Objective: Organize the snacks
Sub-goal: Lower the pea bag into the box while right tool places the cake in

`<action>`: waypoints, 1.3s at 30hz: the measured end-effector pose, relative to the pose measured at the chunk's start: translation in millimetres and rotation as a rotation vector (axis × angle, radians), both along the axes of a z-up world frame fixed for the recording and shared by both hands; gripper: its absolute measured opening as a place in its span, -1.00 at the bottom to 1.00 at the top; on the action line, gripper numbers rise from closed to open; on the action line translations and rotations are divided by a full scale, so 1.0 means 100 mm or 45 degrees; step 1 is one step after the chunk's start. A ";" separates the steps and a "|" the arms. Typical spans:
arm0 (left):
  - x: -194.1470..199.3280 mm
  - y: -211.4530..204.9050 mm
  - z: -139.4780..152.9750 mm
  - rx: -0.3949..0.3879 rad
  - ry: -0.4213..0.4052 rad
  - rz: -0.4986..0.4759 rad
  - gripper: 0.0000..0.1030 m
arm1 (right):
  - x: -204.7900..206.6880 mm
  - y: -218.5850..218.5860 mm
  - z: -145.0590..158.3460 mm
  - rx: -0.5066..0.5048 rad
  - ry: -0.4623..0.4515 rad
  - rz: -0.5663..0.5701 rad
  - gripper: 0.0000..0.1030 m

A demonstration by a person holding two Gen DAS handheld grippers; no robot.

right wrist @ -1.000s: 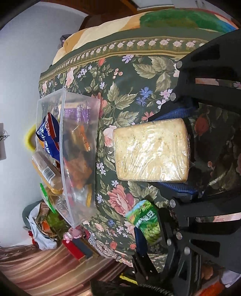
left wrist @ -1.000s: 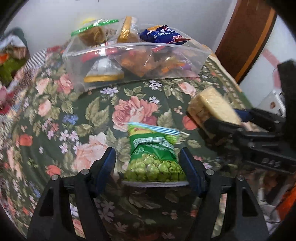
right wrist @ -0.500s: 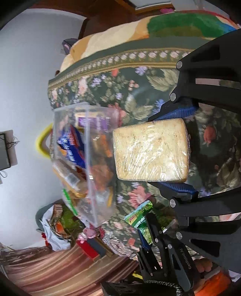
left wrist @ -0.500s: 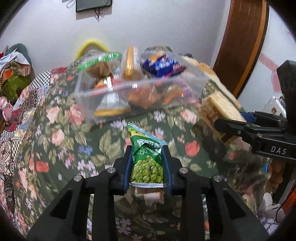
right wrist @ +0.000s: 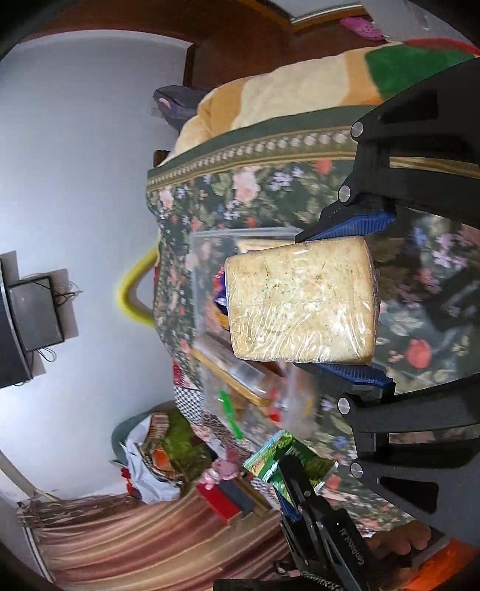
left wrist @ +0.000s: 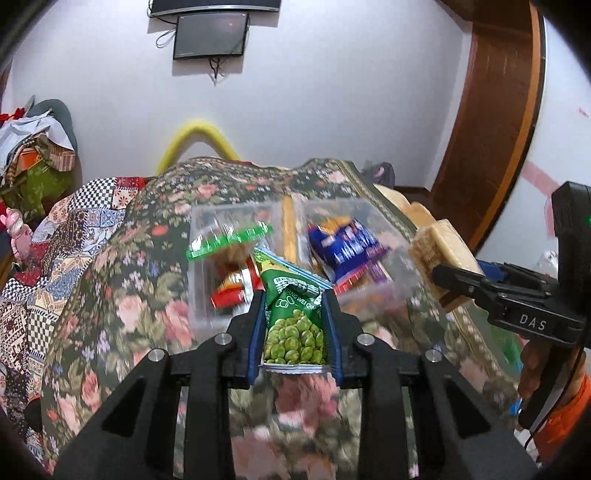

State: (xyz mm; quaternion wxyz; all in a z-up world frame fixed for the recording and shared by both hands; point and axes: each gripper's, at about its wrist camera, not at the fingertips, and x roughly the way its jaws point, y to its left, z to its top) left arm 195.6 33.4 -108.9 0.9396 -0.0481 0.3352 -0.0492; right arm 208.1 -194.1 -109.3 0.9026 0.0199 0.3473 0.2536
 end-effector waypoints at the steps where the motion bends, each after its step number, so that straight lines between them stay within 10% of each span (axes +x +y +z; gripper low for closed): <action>1: 0.06 0.02 0.01 -0.001 0.001 0.002 -0.43 | 0.05 0.01 0.01 0.002 -0.004 -0.006 0.03; 26: 0.65 0.27 -0.48 0.081 0.136 0.082 -0.25 | 0.54 0.28 -0.23 -0.096 0.072 -0.016 0.05; 39: -0.08 0.15 0.44 0.077 -0.109 0.081 0.05 | 0.09 -0.01 0.41 -0.052 -0.063 -0.040 0.20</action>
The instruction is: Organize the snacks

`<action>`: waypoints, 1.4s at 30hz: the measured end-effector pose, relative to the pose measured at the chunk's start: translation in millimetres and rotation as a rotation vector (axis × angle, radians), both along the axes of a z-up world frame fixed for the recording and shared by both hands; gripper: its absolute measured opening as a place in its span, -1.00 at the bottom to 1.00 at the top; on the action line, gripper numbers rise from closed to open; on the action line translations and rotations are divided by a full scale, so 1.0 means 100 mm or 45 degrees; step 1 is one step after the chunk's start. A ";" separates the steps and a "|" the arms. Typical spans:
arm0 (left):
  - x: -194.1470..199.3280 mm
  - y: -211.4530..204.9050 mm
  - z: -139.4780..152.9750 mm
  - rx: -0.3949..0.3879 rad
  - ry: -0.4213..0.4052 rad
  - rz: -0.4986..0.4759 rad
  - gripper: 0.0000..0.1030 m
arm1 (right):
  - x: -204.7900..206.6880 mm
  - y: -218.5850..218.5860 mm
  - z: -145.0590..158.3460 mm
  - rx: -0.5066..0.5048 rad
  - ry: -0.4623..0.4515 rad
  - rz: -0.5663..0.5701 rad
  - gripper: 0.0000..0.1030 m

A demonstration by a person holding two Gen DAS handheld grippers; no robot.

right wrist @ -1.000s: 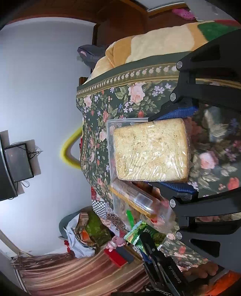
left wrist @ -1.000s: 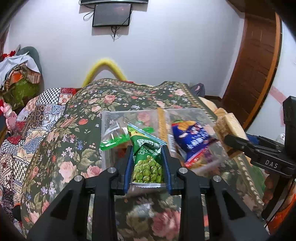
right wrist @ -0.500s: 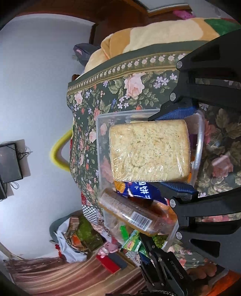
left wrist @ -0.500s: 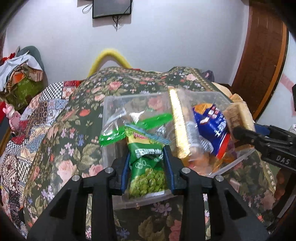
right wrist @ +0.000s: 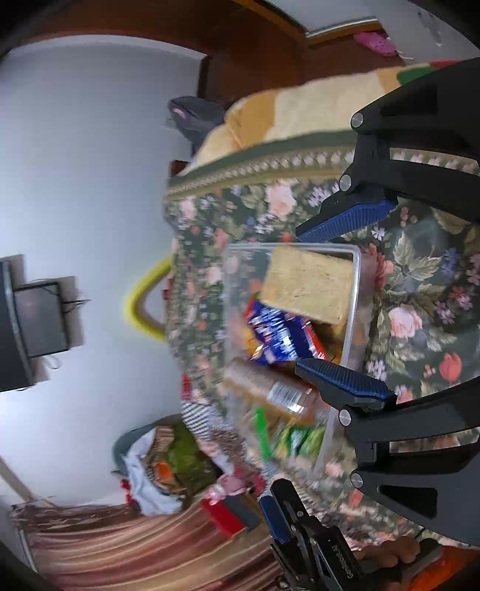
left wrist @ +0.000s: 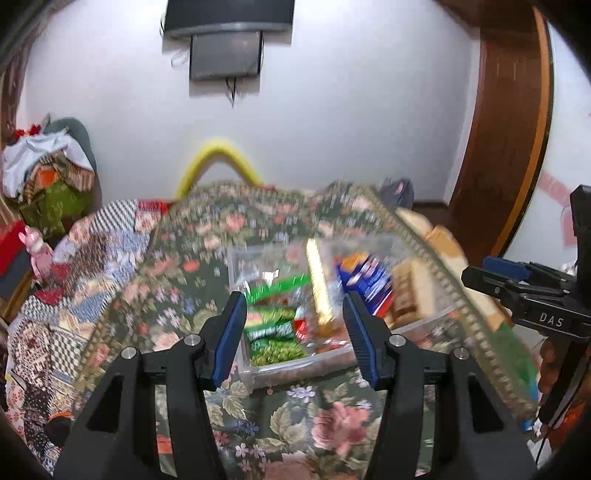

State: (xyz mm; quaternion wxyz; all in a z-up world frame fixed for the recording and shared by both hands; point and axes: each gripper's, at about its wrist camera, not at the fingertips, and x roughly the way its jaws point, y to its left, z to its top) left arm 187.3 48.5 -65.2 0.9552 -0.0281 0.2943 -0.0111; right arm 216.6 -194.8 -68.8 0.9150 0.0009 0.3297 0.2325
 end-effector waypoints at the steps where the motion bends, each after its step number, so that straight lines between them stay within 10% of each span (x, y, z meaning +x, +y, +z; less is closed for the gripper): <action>1: -0.11 -0.02 0.13 -0.004 -0.043 -0.001 0.05 | -0.05 -0.03 0.08 0.011 -0.021 -0.001 0.20; 16: -1.48 -0.33 1.05 0.032 -0.463 0.018 0.63 | -1.36 -0.29 1.04 0.182 -0.400 0.032 0.53; 22: -1.61 -0.35 0.95 0.033 -0.468 0.022 0.84 | -1.56 -0.22 0.96 0.138 -0.455 -0.018 0.99; 42: -1.70 -0.37 0.85 0.016 -0.437 0.024 0.90 | -1.73 -0.27 0.94 0.147 -0.461 -0.027 1.00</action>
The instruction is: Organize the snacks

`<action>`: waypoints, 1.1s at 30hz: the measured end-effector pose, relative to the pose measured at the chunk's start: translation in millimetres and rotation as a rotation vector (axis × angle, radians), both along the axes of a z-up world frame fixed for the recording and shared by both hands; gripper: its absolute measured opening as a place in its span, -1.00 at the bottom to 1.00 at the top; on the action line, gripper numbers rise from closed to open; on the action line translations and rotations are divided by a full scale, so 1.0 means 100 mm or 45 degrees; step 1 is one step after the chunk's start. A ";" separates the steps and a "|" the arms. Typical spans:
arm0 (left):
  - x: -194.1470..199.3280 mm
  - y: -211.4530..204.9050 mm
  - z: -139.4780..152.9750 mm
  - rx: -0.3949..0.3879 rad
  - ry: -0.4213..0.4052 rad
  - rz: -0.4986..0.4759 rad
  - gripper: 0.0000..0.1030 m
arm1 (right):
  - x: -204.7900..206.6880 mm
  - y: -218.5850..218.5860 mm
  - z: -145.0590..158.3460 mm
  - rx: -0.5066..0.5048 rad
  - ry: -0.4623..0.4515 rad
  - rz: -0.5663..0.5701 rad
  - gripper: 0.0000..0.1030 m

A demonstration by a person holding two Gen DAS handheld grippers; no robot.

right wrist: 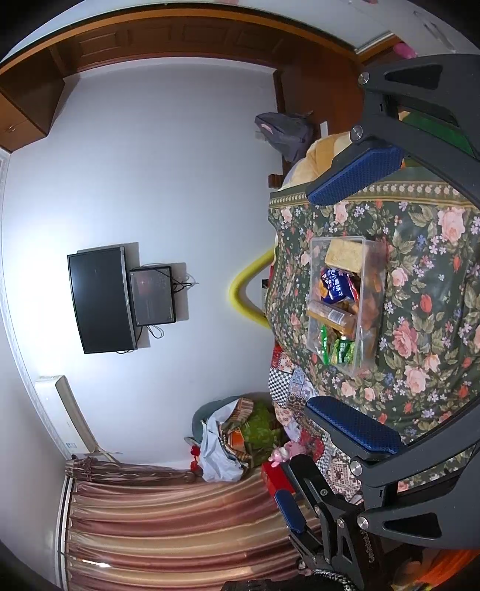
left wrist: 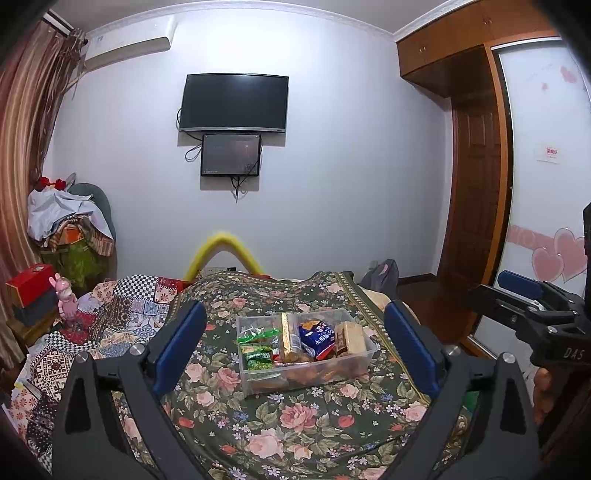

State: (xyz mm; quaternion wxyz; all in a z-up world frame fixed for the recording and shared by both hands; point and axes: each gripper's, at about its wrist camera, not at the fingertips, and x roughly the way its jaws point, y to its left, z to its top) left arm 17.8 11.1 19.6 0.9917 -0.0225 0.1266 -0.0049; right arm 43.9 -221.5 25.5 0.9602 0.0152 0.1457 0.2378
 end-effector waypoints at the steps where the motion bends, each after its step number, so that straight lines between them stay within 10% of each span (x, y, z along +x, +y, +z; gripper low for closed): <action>1: 0.00 0.00 0.00 -0.001 0.001 -0.001 0.90 | 0.00 0.00 0.00 0.000 -0.001 0.000 1.00; 33: 0.02 -0.04 0.02 -0.019 -0.004 -0.032 0.99 | -0.01 -0.02 0.05 0.003 -0.017 -0.018 1.00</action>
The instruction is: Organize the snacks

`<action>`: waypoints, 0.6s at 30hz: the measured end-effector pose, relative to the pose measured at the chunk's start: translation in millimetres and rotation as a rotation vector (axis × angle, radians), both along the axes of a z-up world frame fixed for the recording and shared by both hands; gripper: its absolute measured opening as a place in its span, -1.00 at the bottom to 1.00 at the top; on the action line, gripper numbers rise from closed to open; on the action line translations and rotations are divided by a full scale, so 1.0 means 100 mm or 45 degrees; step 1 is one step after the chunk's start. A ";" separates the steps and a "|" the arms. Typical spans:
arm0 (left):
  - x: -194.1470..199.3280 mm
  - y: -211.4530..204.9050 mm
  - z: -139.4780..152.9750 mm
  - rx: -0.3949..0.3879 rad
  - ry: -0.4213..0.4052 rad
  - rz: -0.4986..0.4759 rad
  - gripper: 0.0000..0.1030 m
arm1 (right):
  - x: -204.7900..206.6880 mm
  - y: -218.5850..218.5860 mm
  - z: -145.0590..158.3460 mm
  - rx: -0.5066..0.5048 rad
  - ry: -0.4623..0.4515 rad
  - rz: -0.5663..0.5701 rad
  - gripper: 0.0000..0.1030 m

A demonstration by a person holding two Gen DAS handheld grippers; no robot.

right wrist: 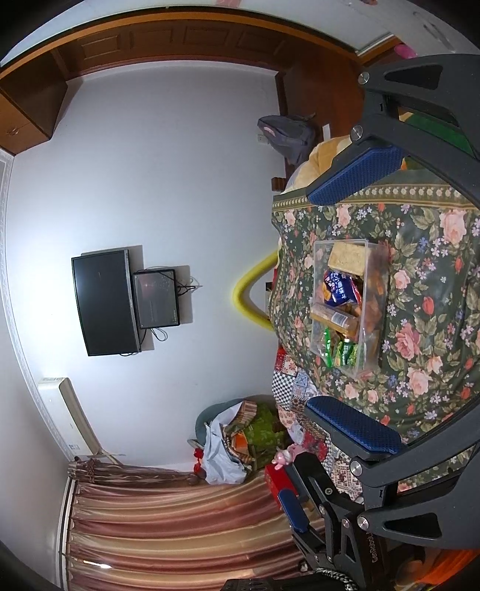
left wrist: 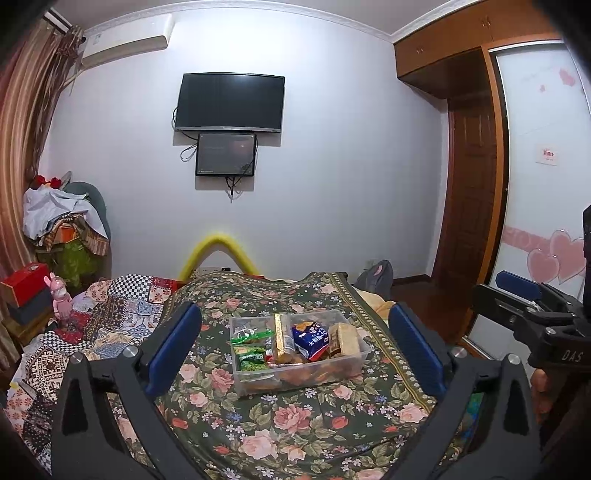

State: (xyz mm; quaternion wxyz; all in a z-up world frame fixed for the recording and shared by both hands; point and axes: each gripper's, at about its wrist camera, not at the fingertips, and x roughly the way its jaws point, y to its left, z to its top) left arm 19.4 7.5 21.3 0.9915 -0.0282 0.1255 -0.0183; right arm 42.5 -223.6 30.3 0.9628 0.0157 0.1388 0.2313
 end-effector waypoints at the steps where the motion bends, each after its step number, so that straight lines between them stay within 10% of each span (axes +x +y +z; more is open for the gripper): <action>1: 0.00 0.00 0.00 -0.003 0.003 -0.007 0.99 | 0.00 0.00 0.00 0.001 -0.001 -0.002 1.00; 18: 0.01 -0.02 -0.02 0.009 0.004 -0.009 0.99 | 0.01 -0.01 -0.02 0.013 0.015 -0.019 1.00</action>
